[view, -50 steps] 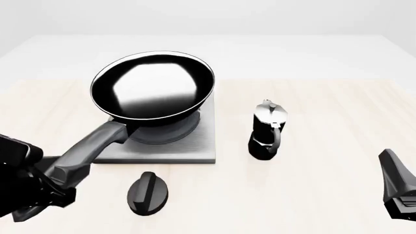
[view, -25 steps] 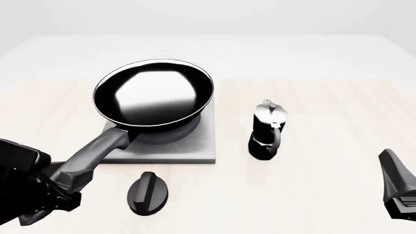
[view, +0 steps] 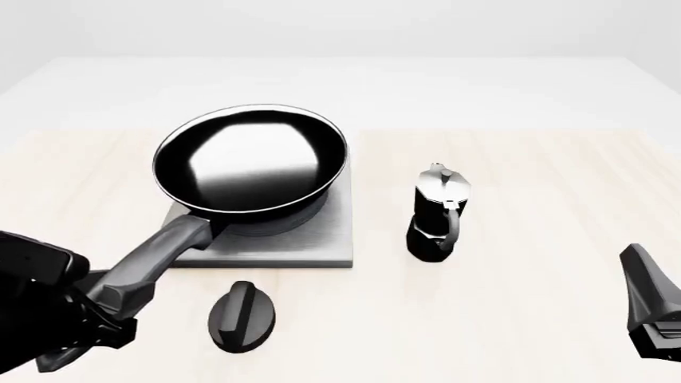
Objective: Put the frying pan on the stove.
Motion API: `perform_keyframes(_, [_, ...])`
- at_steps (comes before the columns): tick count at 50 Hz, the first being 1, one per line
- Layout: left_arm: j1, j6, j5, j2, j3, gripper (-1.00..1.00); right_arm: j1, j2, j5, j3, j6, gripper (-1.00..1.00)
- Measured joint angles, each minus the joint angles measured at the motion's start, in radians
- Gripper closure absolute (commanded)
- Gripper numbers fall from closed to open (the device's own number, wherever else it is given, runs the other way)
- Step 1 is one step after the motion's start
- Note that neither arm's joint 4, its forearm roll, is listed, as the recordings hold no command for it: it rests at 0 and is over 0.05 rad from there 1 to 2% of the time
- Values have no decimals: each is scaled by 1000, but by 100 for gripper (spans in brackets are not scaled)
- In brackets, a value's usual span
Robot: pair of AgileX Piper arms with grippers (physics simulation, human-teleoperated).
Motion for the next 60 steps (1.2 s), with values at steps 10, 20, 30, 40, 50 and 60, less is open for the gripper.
perform_keyframes(10, [3,0,-24,18,11,100,0,0,0,0,0,-100])
perform_keyframes(20, [8,2,-52,40,17,100,0,0,0,0,0,-100])
perform_keyframes(30, [9,1,-67,51,13,-100,0,0,0,0,0,-100])
perform_keyframes(40, [12,6,-69,47,-7,-100,0,0,0,0,0,-100])
perform_keyframes(50, [16,9,-43,25,-30,-100,0,0,0,0,0,-100])
perform_keyframes(60, [7,9,10,-17,-61,-100,0,0,0,0,0,-100])
